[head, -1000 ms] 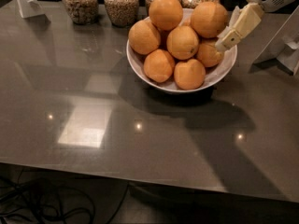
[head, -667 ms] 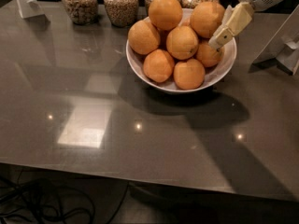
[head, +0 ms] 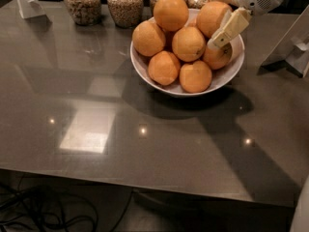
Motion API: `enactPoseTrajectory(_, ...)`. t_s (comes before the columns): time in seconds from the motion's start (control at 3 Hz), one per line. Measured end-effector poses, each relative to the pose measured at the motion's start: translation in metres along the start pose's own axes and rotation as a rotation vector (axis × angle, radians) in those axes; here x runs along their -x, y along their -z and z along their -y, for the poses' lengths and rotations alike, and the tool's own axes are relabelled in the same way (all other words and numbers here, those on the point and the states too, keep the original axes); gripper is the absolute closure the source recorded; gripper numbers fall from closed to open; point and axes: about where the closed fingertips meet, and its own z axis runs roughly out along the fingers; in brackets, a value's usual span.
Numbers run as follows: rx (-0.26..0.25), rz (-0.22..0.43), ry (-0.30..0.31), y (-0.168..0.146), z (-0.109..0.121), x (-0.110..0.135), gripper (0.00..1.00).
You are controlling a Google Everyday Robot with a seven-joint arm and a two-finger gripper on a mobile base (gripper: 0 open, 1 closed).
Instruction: Pick orange from white bowl
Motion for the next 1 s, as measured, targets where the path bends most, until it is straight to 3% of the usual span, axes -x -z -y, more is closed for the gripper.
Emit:
enactPoseTrajectory(0.33, -0.001, -0.026, -0.014, -0.0066, 0.0072, -0.0113, 0.29)
enactPoseTrajectory(1.0, 0.008, -0.045, -0.016, -0.0095, 0.0077, -0.0167, 0.76)
